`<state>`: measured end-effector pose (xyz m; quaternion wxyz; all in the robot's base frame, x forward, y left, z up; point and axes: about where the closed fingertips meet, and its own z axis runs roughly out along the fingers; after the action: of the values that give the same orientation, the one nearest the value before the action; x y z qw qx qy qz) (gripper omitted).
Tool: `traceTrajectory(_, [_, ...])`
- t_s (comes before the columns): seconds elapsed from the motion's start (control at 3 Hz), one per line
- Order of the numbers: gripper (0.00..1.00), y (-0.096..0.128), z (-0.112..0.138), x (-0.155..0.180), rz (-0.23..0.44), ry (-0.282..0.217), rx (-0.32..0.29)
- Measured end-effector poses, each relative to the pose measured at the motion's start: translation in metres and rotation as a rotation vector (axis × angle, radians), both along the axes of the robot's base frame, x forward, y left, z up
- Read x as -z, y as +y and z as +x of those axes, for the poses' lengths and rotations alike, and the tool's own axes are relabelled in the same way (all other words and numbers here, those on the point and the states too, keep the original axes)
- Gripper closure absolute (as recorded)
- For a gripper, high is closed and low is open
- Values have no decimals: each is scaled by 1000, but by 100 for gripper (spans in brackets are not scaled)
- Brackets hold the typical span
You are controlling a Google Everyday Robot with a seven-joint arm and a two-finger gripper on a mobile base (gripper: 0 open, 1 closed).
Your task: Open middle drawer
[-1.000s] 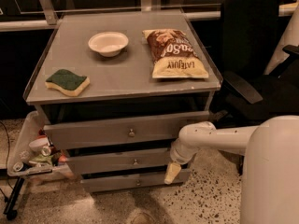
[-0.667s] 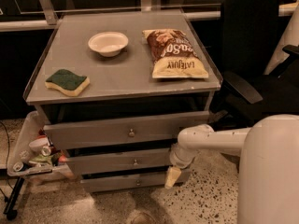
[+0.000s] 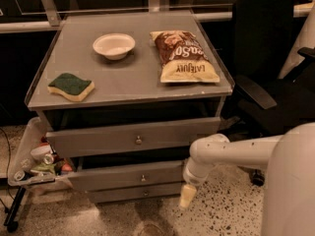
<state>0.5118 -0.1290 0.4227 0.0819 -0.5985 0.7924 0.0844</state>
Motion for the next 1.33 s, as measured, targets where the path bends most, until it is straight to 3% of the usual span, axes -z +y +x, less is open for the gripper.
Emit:
traceTrajectory(0.67, [0,-31,-98,-47,-35,94,62])
traceTrajectory(1.0, [0,-33,-101,-50,-38,92,64])
traceTrajectory(1.33, [0,-14,-73,-42,-31,72,41])
